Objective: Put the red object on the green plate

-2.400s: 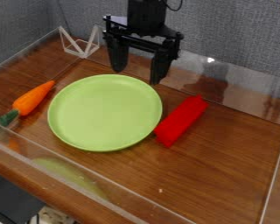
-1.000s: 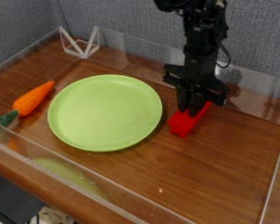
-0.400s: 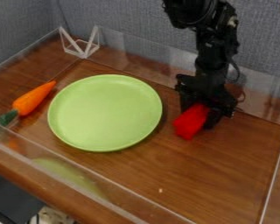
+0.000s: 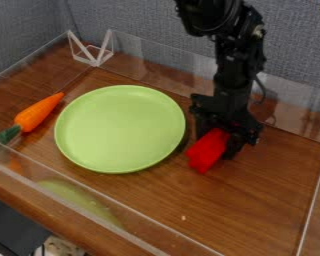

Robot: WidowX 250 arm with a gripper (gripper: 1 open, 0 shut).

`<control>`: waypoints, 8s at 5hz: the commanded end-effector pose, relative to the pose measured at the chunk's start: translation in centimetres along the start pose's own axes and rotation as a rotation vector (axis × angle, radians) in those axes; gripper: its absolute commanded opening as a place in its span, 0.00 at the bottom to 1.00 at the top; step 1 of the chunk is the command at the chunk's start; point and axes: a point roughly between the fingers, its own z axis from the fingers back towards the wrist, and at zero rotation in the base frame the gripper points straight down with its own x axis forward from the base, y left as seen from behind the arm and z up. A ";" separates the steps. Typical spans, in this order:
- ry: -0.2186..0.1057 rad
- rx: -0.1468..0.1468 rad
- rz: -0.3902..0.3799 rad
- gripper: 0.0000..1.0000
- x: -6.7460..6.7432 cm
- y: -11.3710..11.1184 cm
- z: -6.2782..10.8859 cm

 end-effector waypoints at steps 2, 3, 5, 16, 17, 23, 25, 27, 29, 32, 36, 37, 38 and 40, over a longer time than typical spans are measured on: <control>-0.008 0.010 -0.088 0.00 1.1 -0.4 1.1; -0.026 0.006 -0.126 0.00 1.7 -0.8 1.6; -0.068 -0.009 -0.068 0.00 2.1 -0.1 3.4; -0.115 -0.071 0.250 1.00 -3.2 12.6 3.0; -0.124 -0.063 0.309 0.00 -2.5 12.4 2.9; -0.196 -0.060 0.403 1.00 0.4 11.9 7.1; -0.199 -0.048 0.513 1.00 -0.1 10.8 7.6; -0.199 -0.036 0.616 1.00 0.3 10.0 6.8; -0.200 -0.025 0.690 1.00 0.4 11.1 5.8; -0.181 -0.015 0.744 1.00 0.7 10.0 8.0; -0.143 -0.052 0.870 1.00 0.7 8.4 6.2; -0.152 -0.041 0.889 1.00 1.7 8.5 5.3; -0.154 -0.035 0.914 1.00 1.3 8.9 5.2; -0.162 -0.017 0.932 1.00 0.5 10.1 6.7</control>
